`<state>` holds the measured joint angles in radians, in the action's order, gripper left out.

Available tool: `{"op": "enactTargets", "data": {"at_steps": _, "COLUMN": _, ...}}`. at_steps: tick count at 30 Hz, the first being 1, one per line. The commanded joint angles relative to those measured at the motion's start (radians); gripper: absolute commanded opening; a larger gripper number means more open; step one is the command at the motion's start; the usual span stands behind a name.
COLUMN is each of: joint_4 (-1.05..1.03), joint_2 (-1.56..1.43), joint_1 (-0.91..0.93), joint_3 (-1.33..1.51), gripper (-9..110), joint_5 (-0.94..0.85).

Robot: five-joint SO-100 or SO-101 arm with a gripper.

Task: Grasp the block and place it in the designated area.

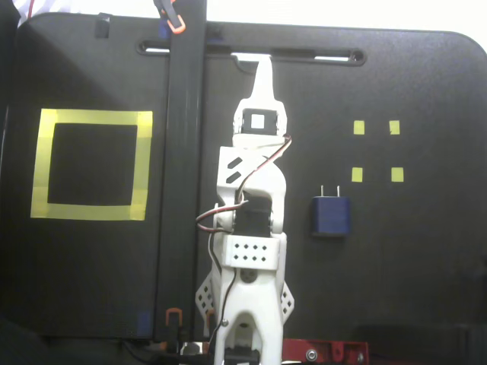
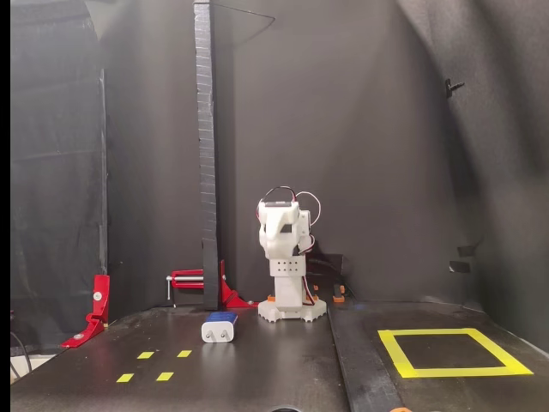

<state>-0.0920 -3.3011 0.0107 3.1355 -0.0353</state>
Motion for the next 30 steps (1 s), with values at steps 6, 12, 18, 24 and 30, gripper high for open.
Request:
{"op": "enactTargets", "data": {"at_steps": 6, "joint_4": 0.118, "joint_2": -0.005, "joint_1": 0.002, "joint_3": 0.006, "gripper": 0, "joint_5": -0.005}}
{"op": "enactTargets", "data": {"at_steps": 12, "joint_4": 0.106, "joint_2": -0.005, "joint_1": 0.006, "joint_3": 0.006, "gripper": 0, "joint_5": -0.006}}
{"op": "enactTargets", "data": {"at_steps": 18, "joint_4": 0.061, "joint_2": -0.003, "joint_1": 0.092, "joint_3": 0.006, "gripper": 0, "joint_5": -0.011}}
{"op": "enactTargets", "data": {"at_steps": 24, "joint_4": 0.021, "joint_2": -0.002, "joint_1": 0.239, "joint_3": 0.006, "gripper": 0, "joint_5": -0.011}}
{"op": "enactTargets", "data": {"at_steps": 30, "joint_4": -0.012, "joint_2": -0.002, "joint_1": 0.394, "joint_3": 0.006, "gripper": 0, "joint_5": -0.011}}
